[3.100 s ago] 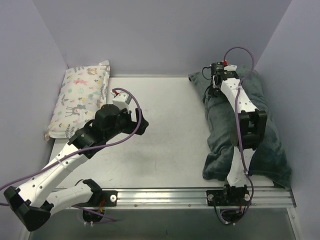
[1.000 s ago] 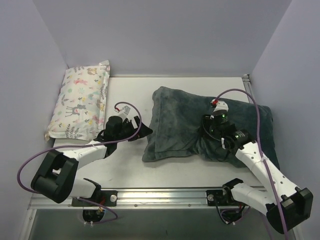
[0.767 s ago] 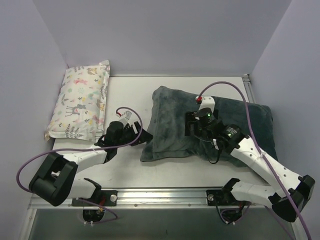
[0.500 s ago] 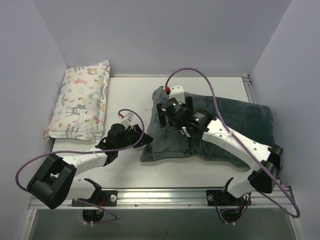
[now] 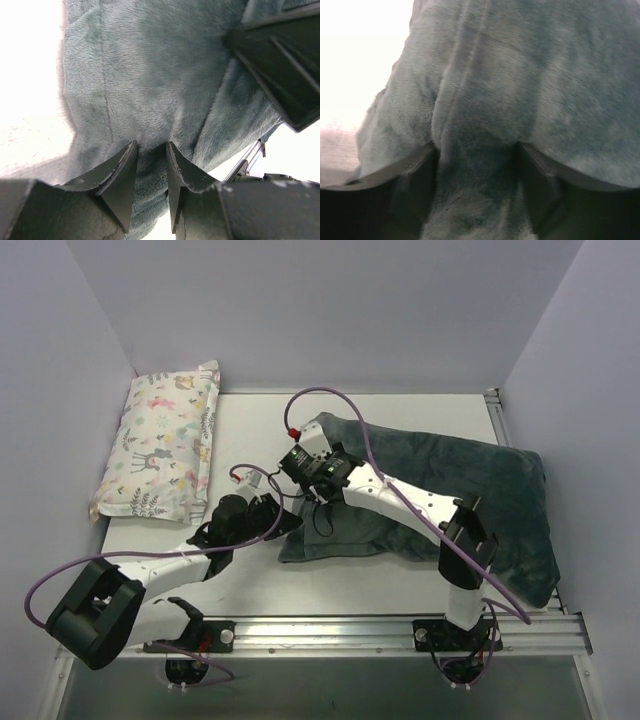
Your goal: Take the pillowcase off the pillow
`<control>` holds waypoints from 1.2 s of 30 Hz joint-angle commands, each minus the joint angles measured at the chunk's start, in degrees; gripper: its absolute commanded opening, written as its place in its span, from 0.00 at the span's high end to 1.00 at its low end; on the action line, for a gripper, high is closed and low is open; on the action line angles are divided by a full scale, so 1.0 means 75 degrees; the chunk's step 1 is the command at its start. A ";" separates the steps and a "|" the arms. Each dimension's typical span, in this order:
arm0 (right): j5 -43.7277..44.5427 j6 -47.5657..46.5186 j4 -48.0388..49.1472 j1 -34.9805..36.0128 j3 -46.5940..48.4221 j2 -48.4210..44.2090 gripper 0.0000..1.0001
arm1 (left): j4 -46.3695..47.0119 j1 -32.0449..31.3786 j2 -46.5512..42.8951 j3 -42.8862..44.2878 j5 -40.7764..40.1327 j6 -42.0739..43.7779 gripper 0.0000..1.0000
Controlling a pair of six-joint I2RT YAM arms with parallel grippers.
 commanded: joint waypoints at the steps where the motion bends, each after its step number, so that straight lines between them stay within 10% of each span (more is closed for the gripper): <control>1: 0.0623 0.0278 -0.0578 -0.0054 -0.0344 -0.0620 0.42 | 0.0258 -0.0054 -0.0116 0.0063 -0.0245 -0.0123 0.62; 7: 0.0612 0.0629 -0.0462 -0.0054 -0.1186 -0.1534 0.65 | 0.0235 -0.0054 -0.0034 0.0192 -0.0268 -0.0123 0.62; 12: 0.0214 0.0759 0.0285 -0.0066 -0.2147 -0.2448 0.54 | 0.0036 -0.0054 -0.0057 0.0403 -0.0268 0.0005 0.62; 15: -0.0407 0.0829 0.0627 -0.0299 -0.2699 -0.2870 0.72 | -0.0233 -0.0054 -0.0221 0.0566 -0.0268 0.0122 0.61; 23: -0.1029 0.1145 0.1296 -0.0686 -0.4056 -0.4030 0.99 | -0.1813 -0.0078 -0.1251 0.1374 -0.0409 0.0989 0.35; 28: -0.1731 0.1683 0.2350 -0.1096 -0.5265 -0.5200 1.00 | -0.3323 -0.0779 -0.1230 0.2882 -0.1028 0.2088 0.09; 36: -0.2119 0.1966 0.3206 -0.1331 -0.6028 -0.5918 1.00 | -0.3809 -0.2021 0.0422 0.4082 -0.2049 0.2455 0.04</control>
